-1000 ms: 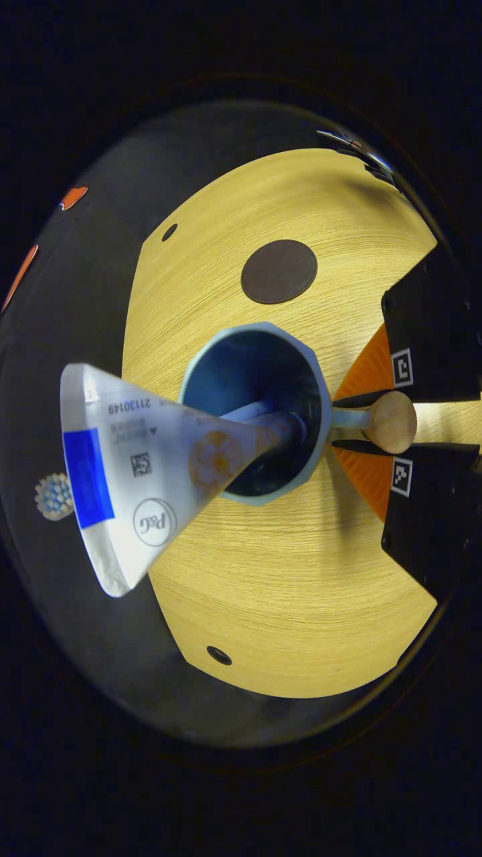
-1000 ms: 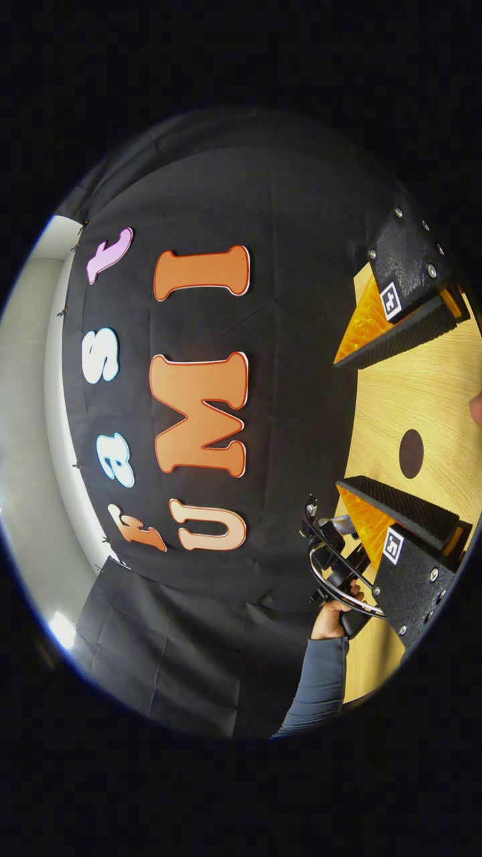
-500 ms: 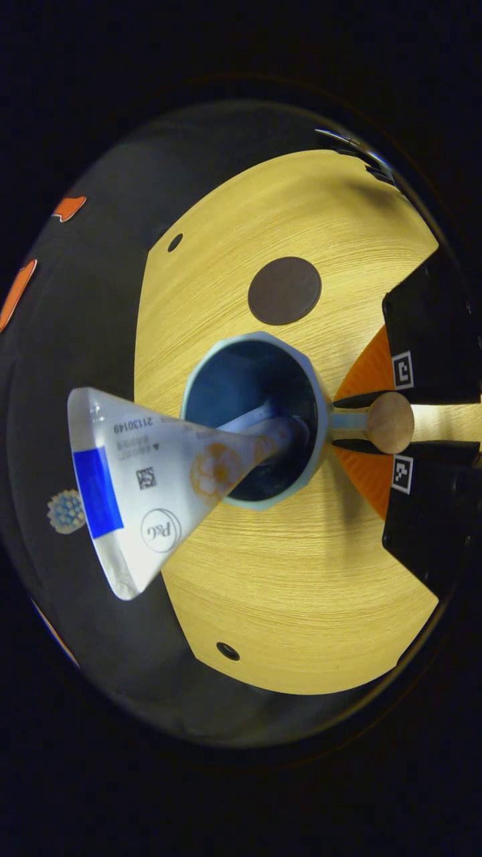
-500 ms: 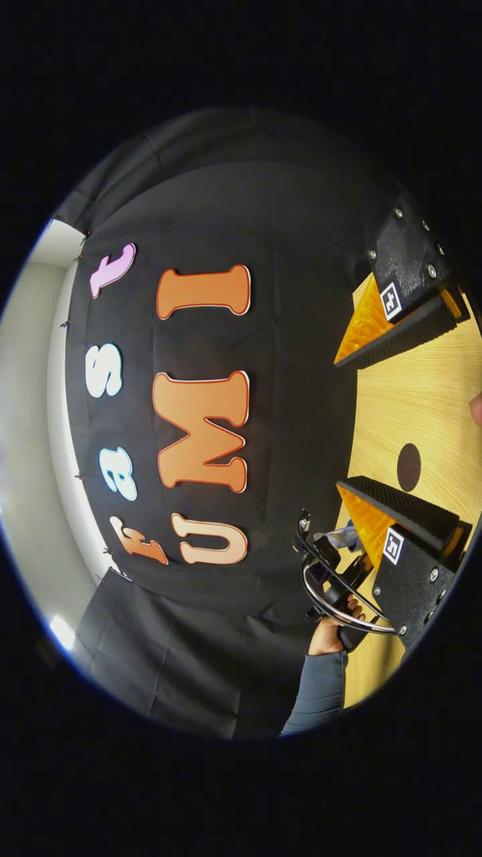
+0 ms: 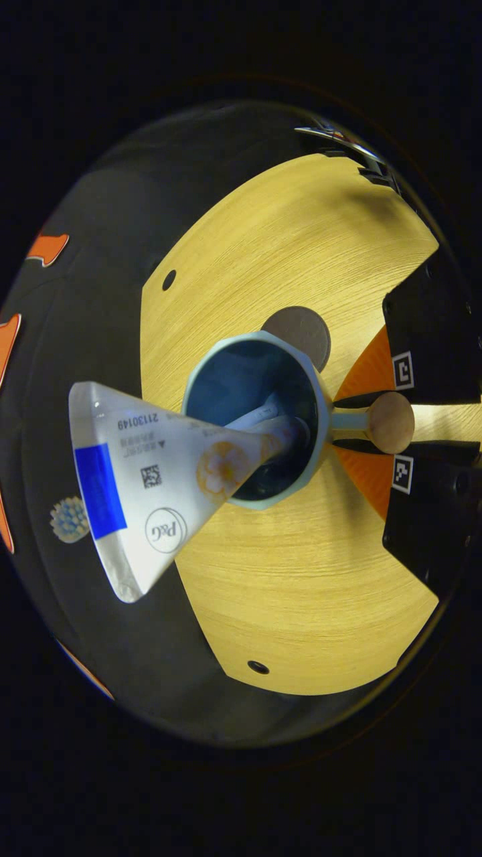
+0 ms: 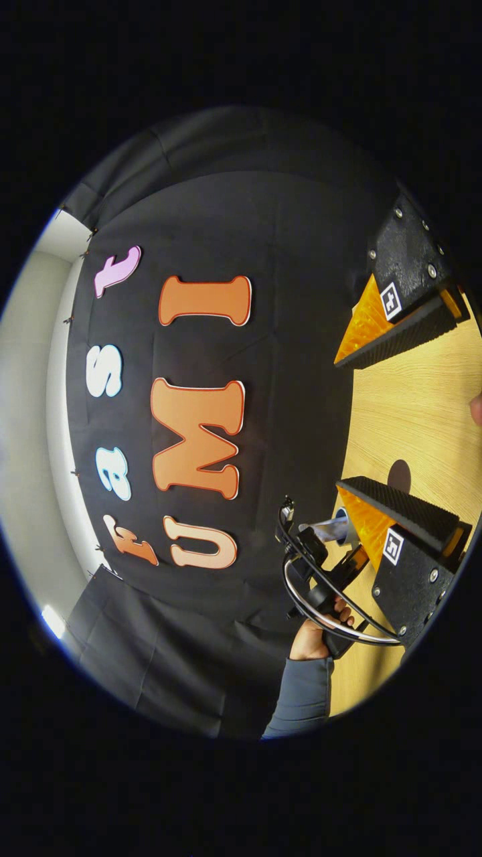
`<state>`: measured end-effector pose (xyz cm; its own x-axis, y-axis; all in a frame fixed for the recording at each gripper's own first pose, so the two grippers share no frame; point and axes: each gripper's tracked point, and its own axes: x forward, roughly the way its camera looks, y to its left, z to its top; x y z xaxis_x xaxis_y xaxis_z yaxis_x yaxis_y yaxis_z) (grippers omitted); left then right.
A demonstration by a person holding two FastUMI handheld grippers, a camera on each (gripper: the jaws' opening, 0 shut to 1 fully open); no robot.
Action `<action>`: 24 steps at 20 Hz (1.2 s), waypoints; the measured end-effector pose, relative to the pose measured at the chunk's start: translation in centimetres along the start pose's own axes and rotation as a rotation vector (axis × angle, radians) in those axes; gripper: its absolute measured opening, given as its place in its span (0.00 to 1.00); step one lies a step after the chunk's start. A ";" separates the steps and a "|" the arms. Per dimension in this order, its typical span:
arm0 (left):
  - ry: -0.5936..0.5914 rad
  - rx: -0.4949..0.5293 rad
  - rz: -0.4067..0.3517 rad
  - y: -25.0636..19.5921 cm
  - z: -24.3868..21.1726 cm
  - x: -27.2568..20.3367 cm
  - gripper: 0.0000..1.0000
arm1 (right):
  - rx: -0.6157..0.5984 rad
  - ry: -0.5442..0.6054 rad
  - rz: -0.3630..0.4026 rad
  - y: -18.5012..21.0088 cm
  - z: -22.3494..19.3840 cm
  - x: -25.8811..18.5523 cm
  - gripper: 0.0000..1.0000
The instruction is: Put the toothbrush and toothpaste on the desktop into the cup, then pick up the cup and place it on the coaster on the desktop.
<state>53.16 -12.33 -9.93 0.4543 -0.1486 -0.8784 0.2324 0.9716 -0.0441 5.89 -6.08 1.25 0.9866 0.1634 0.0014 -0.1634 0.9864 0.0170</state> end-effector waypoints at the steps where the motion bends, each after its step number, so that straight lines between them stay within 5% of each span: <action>1: 0.003 0.003 -0.007 -1.0 0.8 0.9 0.20 | 0.006 0.002 -0.004 -0.3 -0.2 -0.1 0.96; 11: 0.024 0.049 -0.037 -6.7 -0.4 9.1 0.20 | 0.028 0.030 -0.032 -3.1 -1.9 -1.8 0.97; 17: 0.043 0.048 -0.044 -5.4 -2.1 11.8 0.22 | 0.042 0.067 -0.035 -3.3 -3.1 -2.7 0.97; 20: -0.022 0.049 -0.056 -3.1 -1.1 7.5 0.37 | 0.040 0.075 -0.034 -2.9 -3.3 -2.9 0.97; 22: -0.068 0.061 -0.050 -2.6 -0.4 6.4 0.80 | 0.031 0.076 -0.032 -2.3 -3.1 -2.9 0.97; 24: -0.119 0.083 -0.032 -2.2 0.2 4.7 0.95 | 0.023 0.070 -0.029 -1.5 -2.7 -2.9 0.97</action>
<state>54.93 -15.18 -13.90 0.5433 -0.2053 -0.8141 0.3167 0.9481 -0.0277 3.29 -8.03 -1.46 0.9882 0.1364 -0.0696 -0.1339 0.9902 0.0395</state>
